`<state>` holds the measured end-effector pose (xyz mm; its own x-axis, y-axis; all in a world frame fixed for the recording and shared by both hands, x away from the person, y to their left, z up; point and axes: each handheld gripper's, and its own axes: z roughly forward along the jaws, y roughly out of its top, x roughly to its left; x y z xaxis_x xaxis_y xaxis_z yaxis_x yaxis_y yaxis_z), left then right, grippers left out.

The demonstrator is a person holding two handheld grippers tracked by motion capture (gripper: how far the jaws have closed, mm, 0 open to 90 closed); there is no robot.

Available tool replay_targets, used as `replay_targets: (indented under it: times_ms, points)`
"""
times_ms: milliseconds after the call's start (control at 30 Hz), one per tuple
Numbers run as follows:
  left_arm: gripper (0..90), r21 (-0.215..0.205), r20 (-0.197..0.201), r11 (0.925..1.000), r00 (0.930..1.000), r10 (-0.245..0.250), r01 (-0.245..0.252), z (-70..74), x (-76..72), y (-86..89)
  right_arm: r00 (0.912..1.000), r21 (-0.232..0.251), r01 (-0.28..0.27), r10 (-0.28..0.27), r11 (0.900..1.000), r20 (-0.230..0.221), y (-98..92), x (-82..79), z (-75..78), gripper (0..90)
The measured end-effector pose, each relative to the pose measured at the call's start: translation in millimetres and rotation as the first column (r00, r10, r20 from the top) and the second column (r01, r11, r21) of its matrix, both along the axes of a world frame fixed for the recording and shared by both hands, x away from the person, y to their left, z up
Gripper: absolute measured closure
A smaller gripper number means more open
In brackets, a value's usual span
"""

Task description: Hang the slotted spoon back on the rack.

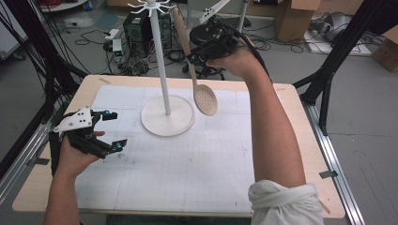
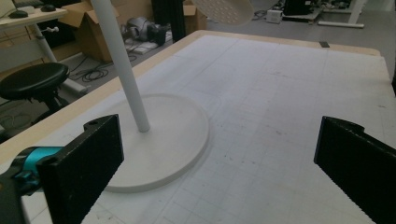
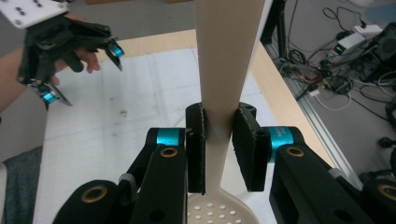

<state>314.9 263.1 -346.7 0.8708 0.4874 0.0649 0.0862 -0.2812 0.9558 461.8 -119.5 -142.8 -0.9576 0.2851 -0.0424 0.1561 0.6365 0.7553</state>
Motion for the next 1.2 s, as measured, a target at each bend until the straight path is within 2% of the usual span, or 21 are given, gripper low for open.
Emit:
replay_targets:
  times_ms: [233, 467, 1033, 1200]
  points:
    - [1.9, 0.003, 0.003, 1.0, 1.0, -0.006, 0.006, 0.0, 0.2, -0.2, 0.9999, -0.015, 0.017, -0.017, 1.0, -0.002, 10.1, 5.0, 4.8, 75.8]
    - [1.9, -0.006, 0.006, 1.0, 1.0, -0.003, 0.003, 1.0, -0.8, 1.8, 0.9995, -0.027, 0.028, -0.029, 0.999, -0.013, 14.8, 9.9, 0.9, 75.8]
    - [1.9, -0.004, 0.004, 1.0, 1.0, -0.001, 0.001, 0.5, -0.2, 1.8, 0.9994, -0.035, 0.027, -0.028, 0.999, -0.019, 19.2, 11.8, 0.3, 75.8]
    - [1.9, -0.007, 0.003, 1.0, 1.0, -0.001, 0.001, 0.6, -0.5, 2.0, 0.999, -0.051, 0.037, -0.038, 0.998, -0.021, 21.0, 13.0, -0.5, 75.8]
